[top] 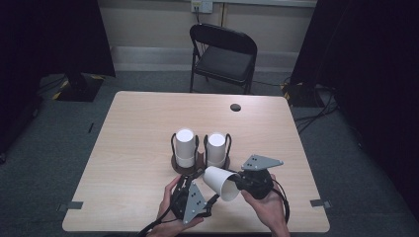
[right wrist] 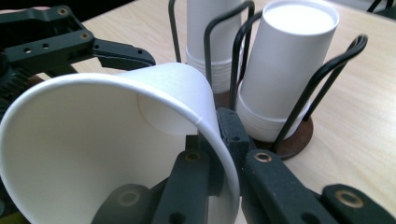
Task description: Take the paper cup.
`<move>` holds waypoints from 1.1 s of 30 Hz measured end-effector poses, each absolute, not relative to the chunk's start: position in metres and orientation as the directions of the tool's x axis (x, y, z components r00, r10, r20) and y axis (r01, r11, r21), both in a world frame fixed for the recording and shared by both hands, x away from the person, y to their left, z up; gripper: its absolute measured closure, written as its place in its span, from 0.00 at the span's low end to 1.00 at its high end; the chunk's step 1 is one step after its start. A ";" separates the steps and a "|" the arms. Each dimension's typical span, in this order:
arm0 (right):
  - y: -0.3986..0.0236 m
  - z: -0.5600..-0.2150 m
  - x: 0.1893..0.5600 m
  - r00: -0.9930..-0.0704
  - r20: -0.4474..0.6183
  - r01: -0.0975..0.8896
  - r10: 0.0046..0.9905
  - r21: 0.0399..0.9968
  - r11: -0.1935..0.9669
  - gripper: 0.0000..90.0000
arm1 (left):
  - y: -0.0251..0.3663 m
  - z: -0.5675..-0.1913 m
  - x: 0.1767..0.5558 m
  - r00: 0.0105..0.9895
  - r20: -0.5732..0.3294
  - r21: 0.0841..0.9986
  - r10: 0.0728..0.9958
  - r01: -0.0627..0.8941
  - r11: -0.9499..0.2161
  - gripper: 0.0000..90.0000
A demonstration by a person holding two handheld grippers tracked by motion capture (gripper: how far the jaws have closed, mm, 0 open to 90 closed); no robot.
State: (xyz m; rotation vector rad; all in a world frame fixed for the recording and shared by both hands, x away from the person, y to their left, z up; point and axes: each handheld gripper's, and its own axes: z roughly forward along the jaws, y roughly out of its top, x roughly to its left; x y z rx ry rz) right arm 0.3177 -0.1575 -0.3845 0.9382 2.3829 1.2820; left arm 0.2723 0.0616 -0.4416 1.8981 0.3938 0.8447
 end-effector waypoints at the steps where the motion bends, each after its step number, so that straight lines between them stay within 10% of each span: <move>1: -0.157 -0.385 0.318 -0.747 0.065 0.423 0.661 0.814 0.397 0.99 | 0.061 -0.442 0.272 0.704 0.392 0.878 0.592 -0.094 -0.469 0.23; 33: -0.136 -0.396 0.335 -0.728 0.175 0.607 0.663 0.615 0.504 0.99 | 0.025 -0.449 0.262 0.678 0.515 0.823 0.524 -0.222 -0.522 0.22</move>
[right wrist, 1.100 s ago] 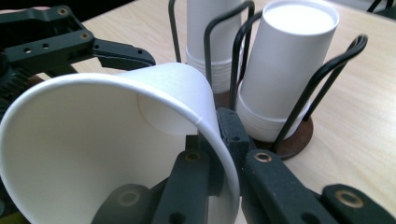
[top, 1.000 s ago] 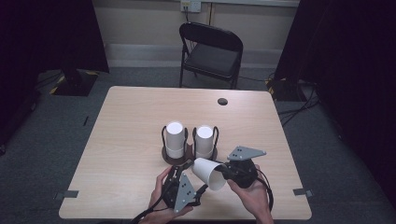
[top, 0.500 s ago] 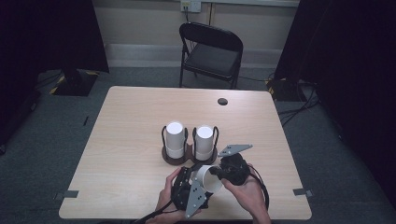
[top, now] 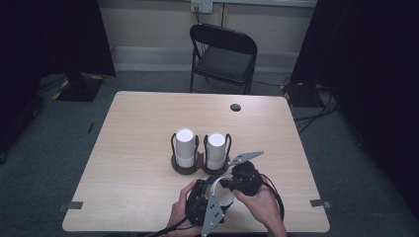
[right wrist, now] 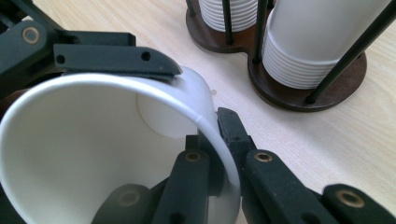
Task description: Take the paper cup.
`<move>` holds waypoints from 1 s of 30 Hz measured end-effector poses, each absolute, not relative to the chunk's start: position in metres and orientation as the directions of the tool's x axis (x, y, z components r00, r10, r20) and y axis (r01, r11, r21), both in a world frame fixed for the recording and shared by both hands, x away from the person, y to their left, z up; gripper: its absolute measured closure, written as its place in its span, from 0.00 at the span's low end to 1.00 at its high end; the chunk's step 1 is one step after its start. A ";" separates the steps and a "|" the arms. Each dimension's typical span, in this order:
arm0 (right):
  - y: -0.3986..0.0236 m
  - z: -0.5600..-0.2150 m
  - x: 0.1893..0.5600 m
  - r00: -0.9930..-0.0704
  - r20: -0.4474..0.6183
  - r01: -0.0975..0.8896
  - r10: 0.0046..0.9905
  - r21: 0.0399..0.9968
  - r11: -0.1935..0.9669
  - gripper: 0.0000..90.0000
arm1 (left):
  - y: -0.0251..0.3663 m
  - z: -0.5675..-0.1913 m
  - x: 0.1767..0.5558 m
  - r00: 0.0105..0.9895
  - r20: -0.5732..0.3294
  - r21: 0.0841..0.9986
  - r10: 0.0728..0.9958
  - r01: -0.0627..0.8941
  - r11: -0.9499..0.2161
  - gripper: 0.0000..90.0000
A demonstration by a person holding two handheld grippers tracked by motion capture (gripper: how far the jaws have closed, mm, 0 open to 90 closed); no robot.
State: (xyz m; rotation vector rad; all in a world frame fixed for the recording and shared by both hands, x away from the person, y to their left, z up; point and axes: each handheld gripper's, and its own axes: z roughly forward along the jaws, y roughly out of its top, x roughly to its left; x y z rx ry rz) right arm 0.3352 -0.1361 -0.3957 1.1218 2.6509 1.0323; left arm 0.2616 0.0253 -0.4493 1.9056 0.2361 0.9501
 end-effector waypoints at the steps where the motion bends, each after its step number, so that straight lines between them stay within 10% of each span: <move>1: -0.136 -0.396 0.335 -0.726 0.177 0.609 0.665 0.613 0.503 0.99 | 0.025 -0.450 0.262 0.679 0.514 0.824 0.524 -0.220 -0.522 0.21; 17: -0.136 -0.395 0.338 -0.697 0.170 0.627 0.696 0.616 0.477 0.82 | 0.027 -0.448 0.263 0.652 0.491 0.845 0.578 -0.194 -0.499 0.25; 30: -0.144 -0.387 0.331 -0.700 0.166 0.560 0.695 0.732 0.388 0.64 | 0.046 -0.453 0.277 0.739 0.254 0.945 0.624 -0.051 -0.324 0.25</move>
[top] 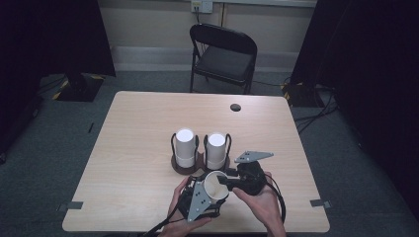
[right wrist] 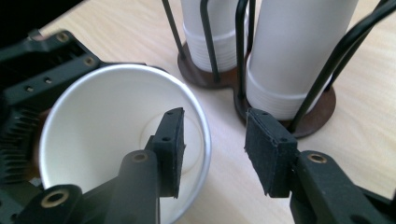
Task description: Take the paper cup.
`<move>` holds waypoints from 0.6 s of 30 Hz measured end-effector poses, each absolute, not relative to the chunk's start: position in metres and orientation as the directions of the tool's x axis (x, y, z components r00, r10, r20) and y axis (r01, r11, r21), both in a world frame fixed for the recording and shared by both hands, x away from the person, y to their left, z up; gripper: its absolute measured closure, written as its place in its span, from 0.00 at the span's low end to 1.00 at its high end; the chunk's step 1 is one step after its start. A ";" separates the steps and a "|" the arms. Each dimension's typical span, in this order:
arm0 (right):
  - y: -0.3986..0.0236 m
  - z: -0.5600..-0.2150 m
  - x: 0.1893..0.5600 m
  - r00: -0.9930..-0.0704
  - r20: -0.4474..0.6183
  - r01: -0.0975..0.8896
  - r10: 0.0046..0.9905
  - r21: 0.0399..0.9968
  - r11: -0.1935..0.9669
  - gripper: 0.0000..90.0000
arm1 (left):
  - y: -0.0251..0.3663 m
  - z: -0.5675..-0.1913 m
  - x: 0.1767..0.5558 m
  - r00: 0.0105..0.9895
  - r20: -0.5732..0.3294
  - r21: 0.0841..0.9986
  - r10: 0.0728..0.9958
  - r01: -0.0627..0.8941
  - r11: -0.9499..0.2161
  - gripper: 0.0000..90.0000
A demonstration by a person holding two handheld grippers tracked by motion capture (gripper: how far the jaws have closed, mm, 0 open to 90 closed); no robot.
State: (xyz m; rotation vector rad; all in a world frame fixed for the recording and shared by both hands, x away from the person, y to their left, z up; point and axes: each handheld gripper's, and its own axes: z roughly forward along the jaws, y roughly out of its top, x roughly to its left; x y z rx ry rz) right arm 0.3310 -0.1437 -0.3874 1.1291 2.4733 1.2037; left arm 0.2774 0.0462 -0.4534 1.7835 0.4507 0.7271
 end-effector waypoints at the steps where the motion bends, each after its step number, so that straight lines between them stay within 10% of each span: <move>1: -0.144 -0.386 0.330 -0.702 0.167 0.552 0.692 0.742 0.381 0.63 | 0.047 -0.453 0.278 0.744 0.227 0.954 0.628 -0.040 -0.298 0.25; 18: -0.161 -0.390 0.324 -0.717 0.175 0.401 0.674 0.895 0.194 0.56 | 0.066 -0.454 0.282 0.700 0.122 0.978 0.704 0.038 -0.207 0.25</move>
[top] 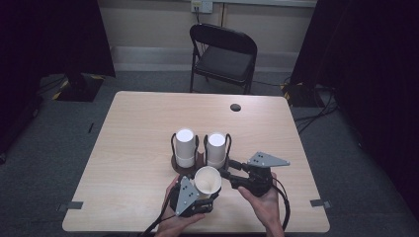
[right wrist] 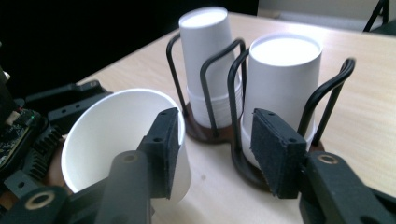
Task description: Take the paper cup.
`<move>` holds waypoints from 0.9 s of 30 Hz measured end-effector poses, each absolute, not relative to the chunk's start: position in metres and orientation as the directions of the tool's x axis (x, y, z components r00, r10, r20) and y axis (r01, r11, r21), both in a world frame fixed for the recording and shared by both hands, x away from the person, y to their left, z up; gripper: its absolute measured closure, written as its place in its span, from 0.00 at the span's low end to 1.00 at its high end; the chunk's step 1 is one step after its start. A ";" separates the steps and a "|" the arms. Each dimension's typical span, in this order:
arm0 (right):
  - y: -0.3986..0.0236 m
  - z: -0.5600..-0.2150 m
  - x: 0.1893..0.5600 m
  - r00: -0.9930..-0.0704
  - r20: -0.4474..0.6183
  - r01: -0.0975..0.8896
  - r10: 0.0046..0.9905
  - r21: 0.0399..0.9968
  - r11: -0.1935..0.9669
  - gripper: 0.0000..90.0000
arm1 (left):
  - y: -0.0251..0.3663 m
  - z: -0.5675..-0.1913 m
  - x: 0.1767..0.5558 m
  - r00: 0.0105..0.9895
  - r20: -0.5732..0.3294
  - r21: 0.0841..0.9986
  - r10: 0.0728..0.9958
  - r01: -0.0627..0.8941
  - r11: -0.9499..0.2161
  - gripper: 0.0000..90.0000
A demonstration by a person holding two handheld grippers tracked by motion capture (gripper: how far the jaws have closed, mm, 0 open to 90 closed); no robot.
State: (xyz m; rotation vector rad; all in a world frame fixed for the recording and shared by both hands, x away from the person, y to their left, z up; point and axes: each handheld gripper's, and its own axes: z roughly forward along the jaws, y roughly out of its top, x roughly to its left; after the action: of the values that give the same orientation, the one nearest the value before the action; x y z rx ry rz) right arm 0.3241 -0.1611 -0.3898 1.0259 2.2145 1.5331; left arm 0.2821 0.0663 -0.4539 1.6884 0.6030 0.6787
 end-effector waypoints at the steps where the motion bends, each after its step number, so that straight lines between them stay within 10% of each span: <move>1: -0.162 -0.390 0.324 -0.716 0.173 0.393 0.676 0.901 0.186 0.55 | 0.067 -0.454 0.282 0.695 0.116 0.979 0.709 0.039 -0.199 0.25; 27: -0.190 -0.428 0.316 -0.566 0.145 0.304 0.812 0.952 0.042 0.24 | 0.120 -0.441 0.286 0.573 0.063 0.989 0.817 0.075 -0.129 0.25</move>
State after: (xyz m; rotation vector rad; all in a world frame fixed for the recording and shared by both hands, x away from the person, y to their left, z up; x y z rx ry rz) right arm 0.3158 -0.1903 -0.4278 1.1218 1.8878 1.5428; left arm 0.2859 0.1195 -0.4413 1.5888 0.7718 0.7611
